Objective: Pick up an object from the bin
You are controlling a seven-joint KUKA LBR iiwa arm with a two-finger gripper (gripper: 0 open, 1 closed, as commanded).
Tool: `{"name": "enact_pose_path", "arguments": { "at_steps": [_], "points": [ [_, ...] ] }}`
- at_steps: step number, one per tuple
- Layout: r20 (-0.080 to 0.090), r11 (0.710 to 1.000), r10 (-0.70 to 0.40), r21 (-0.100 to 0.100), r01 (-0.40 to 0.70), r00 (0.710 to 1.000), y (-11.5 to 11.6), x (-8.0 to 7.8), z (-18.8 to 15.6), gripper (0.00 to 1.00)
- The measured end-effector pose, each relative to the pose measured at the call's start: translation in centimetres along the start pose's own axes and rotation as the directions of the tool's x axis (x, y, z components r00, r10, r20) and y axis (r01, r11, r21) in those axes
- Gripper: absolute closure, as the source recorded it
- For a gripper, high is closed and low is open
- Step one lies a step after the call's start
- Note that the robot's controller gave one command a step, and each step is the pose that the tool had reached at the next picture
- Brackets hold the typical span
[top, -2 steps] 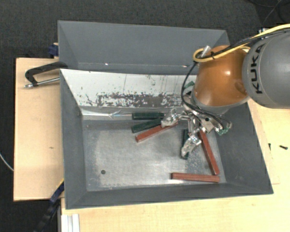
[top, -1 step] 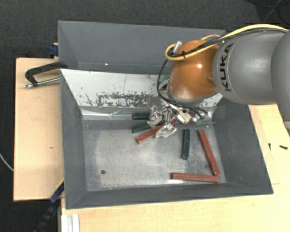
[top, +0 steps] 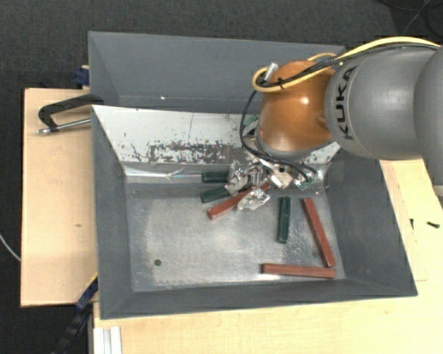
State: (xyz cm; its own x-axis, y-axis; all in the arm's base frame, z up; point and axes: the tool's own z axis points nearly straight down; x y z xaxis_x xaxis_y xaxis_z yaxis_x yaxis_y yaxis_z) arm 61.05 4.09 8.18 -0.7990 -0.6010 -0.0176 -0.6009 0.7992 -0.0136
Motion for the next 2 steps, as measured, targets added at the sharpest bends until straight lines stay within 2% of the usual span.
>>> {"name": "enact_pose_path", "arguments": {
  "at_steps": [1, 2],
  "points": [
    [-0.009, 1.000, -0.018, -0.011, 0.018, 1.000, 2.30, 0.29, -15.17, 1.00],
    [-0.010, 1.000, -0.018, -0.012, 0.018, 1.000, 2.31, 0.32, -15.11, 1.00]
  ]
}}
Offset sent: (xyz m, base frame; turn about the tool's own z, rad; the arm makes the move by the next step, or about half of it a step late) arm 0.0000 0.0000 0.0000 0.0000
